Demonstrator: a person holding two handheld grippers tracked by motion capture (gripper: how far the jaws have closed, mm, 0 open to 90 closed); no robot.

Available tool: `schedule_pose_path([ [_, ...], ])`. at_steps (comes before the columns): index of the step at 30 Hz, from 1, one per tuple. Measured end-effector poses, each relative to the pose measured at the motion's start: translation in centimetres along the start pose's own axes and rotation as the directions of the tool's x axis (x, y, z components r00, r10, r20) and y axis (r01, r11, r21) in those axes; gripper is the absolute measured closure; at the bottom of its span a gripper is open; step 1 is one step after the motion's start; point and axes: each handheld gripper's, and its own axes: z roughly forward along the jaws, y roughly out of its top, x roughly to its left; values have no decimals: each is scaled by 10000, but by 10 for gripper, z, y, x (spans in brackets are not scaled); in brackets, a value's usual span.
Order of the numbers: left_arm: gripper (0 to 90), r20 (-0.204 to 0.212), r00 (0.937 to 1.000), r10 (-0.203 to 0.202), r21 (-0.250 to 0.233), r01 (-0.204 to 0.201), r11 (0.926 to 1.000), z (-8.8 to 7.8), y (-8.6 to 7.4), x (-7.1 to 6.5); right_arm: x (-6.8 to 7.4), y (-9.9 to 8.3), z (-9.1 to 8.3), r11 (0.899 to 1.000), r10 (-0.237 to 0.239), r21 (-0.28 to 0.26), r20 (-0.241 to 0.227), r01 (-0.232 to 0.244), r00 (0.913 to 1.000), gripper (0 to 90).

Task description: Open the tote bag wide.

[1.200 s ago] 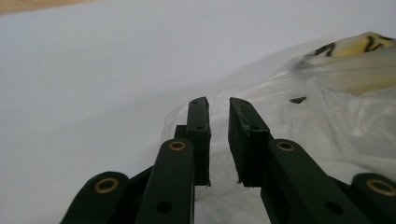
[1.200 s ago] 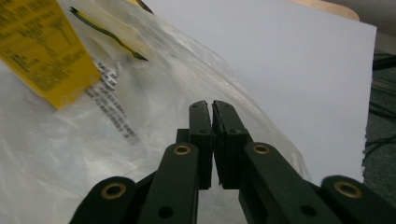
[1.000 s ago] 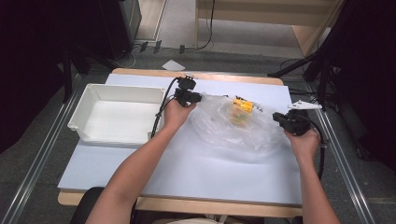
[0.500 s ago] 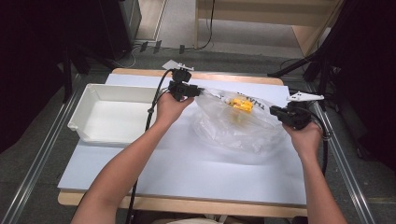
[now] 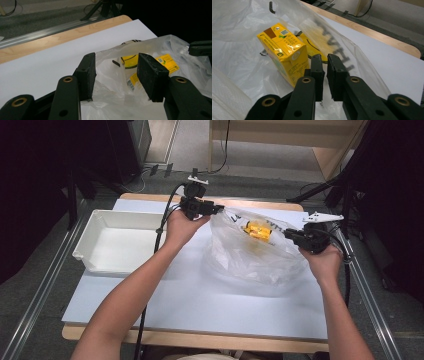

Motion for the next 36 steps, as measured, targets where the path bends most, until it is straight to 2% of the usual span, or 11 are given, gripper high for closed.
schedule_pose_path([
  [2,484,168,9998,95,268,-100,9996,3,2,-2,1,1,2,10000,-28,14,-4,28,10000,846],
  [8,337,537,9985,103,448,-127,9989,10,8,-5,6,1,7,9996,-266,128,0,266,9996,838],
  [13,329,494,9983,315,556,-342,9979,10,16,-9,7,2,8,9994,-281,180,-64,282,9996,832],
  [19,277,701,9974,166,511,-202,9985,2,31,-10,7,3,7,9997,-227,103,-181,229,9996,826],
  [21,320,621,9974,355,567,-390,9976,0,35,-14,8,3,9,9996,-260,112,-197,262,9995,826],
  [23,419,529,9971,553,645,-587,9962,0,39,-19,9,4,10,9995,-282,103,-215,284,9994,827],
  [25,560,567,9964,624,717,-664,9952,0,40,-23,9,5,10,9996,-284,60,-270,286,9992,827],
  [26,586,554,9958,733,794,-775,9938,1,41,-26,9,5,10,9997,-256,45,-277,257,9993,827],
  [31,847,777,9924,955,965,-1029,9900,11,42,-42,9,13,11,9997,-251,-29,-306,250,9992,836],
  [33,898,836,9919,962,1070,-1049,9887,17,40,-48,10,18,12,9995,-269,-188,-383,262,9989,846],
  [36,900,872,9923,885,1079,-977,9894,27,32,-58,14,28,15,9982,-489,-375,-405,474,9980,868],
])
